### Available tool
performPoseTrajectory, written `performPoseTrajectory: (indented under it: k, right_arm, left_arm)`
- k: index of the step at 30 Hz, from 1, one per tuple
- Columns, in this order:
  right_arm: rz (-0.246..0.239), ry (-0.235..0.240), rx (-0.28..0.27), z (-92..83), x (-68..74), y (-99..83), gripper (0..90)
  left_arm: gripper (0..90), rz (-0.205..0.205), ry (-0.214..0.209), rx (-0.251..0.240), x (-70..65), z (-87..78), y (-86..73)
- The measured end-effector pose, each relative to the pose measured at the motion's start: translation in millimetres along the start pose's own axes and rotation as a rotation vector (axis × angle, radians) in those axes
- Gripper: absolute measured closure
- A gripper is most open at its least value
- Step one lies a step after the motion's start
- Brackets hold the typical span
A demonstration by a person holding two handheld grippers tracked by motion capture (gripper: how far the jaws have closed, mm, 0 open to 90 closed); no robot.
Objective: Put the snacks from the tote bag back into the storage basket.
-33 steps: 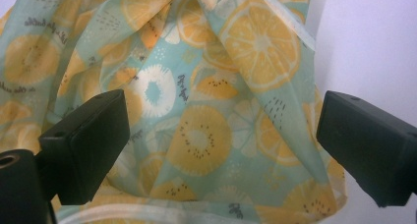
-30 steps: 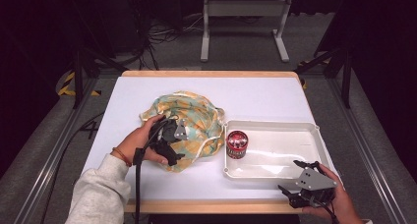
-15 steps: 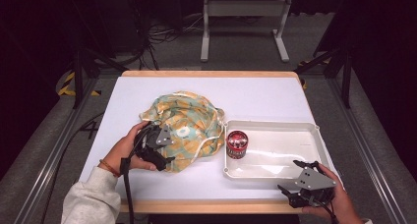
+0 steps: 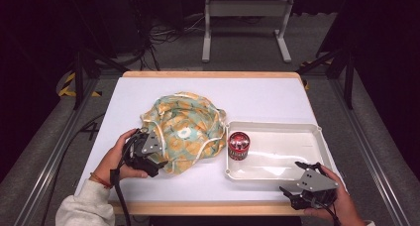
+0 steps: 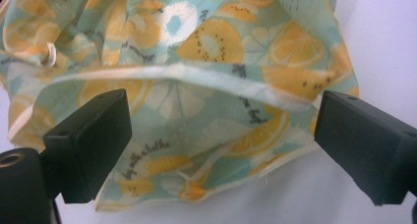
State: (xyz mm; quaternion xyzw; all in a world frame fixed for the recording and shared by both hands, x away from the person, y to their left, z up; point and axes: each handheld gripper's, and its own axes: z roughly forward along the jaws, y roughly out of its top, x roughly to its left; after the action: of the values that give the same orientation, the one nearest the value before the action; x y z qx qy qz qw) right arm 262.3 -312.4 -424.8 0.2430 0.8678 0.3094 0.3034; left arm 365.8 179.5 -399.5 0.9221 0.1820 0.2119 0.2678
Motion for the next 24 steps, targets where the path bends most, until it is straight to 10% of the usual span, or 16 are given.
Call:
performPoseTrajectory:
  k: [24]
  right_arm:
    - [-0.001, 0.001, 0.001, 0.3, 0.4, 0.5, 11.0]
  left_arm:
    - [9.3, -0.223, 0.041, -0.143, -0.4, -11.1, -61.4]
